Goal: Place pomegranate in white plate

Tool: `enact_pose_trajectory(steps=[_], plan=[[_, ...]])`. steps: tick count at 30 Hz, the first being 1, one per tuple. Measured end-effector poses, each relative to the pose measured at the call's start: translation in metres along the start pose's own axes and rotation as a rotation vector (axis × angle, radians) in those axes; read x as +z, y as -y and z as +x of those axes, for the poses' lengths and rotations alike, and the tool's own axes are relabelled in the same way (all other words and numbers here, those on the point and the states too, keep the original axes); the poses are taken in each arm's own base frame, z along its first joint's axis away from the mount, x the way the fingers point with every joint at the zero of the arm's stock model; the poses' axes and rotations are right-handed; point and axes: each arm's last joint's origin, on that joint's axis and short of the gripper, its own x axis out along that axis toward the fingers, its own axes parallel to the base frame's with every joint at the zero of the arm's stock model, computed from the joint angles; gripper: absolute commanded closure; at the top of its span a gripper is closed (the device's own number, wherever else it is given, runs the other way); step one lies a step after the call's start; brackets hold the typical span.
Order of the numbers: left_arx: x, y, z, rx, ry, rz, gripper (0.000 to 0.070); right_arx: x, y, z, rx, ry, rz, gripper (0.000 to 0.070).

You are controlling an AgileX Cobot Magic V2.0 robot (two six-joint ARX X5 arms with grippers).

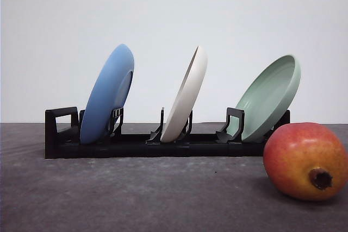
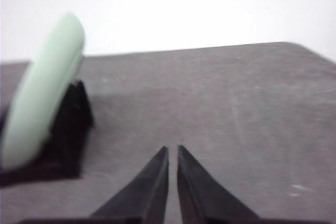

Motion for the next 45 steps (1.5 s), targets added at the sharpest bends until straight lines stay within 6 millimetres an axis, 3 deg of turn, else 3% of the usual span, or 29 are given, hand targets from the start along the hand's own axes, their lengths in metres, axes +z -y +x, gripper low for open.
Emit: enact_pose_trajectory(steps=[3, 9, 16, 22, 28, 33, 35, 37, 40, 41, 43, 45], plan=[[0.017, 0.004, -0.004, -0.032, 0.012, -0.045, 0.0696, 0.009, -0.002, -0.003, 0.044, -0.008, 0.081, 0.07], [0.068, 0.018, -0.011, -0.159, -0.033, -0.07, 0.0696, 0.072, -0.012, -0.019, 0.1, 0.01, 0.173, 0.07], [0.131, 0.039, -0.002, -0.466, -0.168, -0.069, 0.0696, 0.137, -0.03, -0.026, 0.331, -0.185, 0.136, 0.07], [0.175, 0.058, 0.014, -0.79, -0.306, -0.033, 0.0696, 0.177, -0.043, -0.023, 0.575, -0.3, 0.038, 0.07], [0.199, 0.075, 0.027, -1.058, -0.344, 0.028, 0.0697, 0.196, -0.05, -0.017, 0.743, -0.321, 0.004, 0.07], [0.204, 0.08, 0.03, -1.107, -0.293, 0.093, 0.0695, 0.198, -0.05, -0.015, 0.759, -0.3, -0.013, 0.07], [0.203, 0.08, 0.031, -1.105, -0.3, 0.093, 0.0638, 0.198, -0.05, -0.015, 0.759, -0.299, -0.014, 0.0687], [0.202, 0.08, 0.033, -1.102, -0.308, 0.09, 0.0489, 0.198, -0.05, -0.015, 0.759, -0.299, -0.014, 0.0606], [0.201, 0.081, 0.036, -1.098, -0.319, 0.088, 0.0216, 0.198, -0.05, -0.015, 0.76, -0.298, -0.016, 0.0322], [0.2, 0.082, 0.037, -1.099, -0.324, 0.088, 0.0157, 0.198, -0.05, -0.015, 0.76, -0.297, -0.018, 0.0232], [0.198, 0.085, 0.04, -1.109, -0.342, 0.086, 0.0115, 0.198, -0.05, -0.015, 0.76, -0.297, -0.017, 0.0113], [0.195, 0.089, 0.044, -1.118, -0.363, 0.083, 0.0115, 0.198, -0.05, -0.015, 0.76, -0.297, -0.017, 0.0102]])
